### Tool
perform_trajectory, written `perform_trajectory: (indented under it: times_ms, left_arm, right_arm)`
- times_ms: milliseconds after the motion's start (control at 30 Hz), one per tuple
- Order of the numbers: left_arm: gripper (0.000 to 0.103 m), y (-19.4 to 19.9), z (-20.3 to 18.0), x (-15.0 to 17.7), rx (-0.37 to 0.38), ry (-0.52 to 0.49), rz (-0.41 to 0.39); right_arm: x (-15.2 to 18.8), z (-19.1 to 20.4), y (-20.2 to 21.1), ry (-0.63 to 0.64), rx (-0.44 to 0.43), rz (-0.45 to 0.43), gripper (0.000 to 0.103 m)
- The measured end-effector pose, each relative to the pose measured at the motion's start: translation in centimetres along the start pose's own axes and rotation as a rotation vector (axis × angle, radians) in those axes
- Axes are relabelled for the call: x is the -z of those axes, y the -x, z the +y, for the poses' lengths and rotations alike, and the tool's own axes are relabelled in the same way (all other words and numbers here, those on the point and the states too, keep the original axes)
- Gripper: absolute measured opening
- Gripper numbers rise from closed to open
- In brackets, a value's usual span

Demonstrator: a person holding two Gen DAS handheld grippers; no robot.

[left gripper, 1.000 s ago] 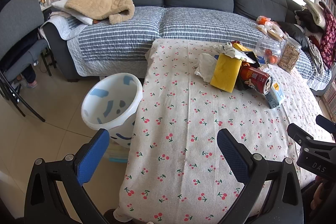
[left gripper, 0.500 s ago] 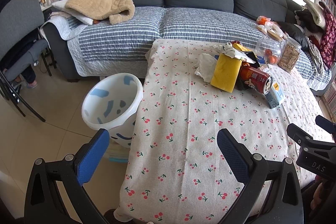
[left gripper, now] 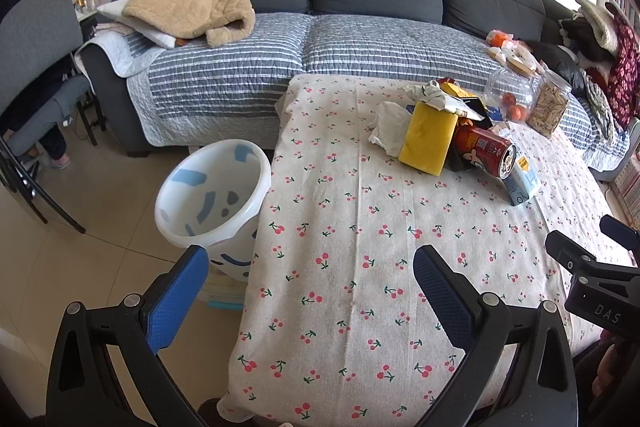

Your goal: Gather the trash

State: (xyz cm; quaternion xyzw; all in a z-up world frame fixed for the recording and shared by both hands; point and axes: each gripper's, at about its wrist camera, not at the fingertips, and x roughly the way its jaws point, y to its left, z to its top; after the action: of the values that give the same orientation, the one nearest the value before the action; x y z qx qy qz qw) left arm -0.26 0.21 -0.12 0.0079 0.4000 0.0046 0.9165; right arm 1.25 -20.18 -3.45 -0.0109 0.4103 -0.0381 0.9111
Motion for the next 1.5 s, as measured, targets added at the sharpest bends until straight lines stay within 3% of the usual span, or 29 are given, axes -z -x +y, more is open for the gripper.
perform_trajectory:
  times_ms: [400, 667, 867, 1000, 1133, 1400, 1500]
  left_arm:
    - [0.103, 0.2, -0.1, -1.0, 0.03, -0.026, 0.016]
    - [0.103, -2.7, -1.0, -5.0, 0.194, -0.032, 0.1]
    - [0.103, -7.7, -4.9, -7.8, 0.252, -0.151, 0.152]
    - [0.103, -11.3, -7.3, -8.6, 0.304, -0.196, 0.146]
    - [0.101, -14.7, -9.3, -9.4, 0.36, -0.203, 0.145]
    - [0.088, -19.8, -11.2, -10.8, 0.377, -0.207, 0.136]
    - [0.081, -20.8, -11.2, -10.9, 0.424, -0.183, 0.148]
  right_arm:
    - [-1.3, -0.5, 1.6, -0.013, -0.005, -0.02, 0.103]
    - [-5.7, -2.4, 1.1, -0.005, -0.013, 0.053, 0.103]
    - [-8.7, -6.1, -2.1, -0.063, 0.01, 0.096, 0.103]
    - [-8.6, -8.6, -5.0, -0.14, -0.054, 0.135, 0.103]
    - [-8.6, -10.4, -7.9, -0.185, -0.135, 0.231, 0.103]
    - [-8.8, -14.0, -10.8, -0.262, -0.126, 0.278, 0.103]
    - [-8.5, -14.7, -11.7, -0.282, -0.13, 0.31, 0.103]
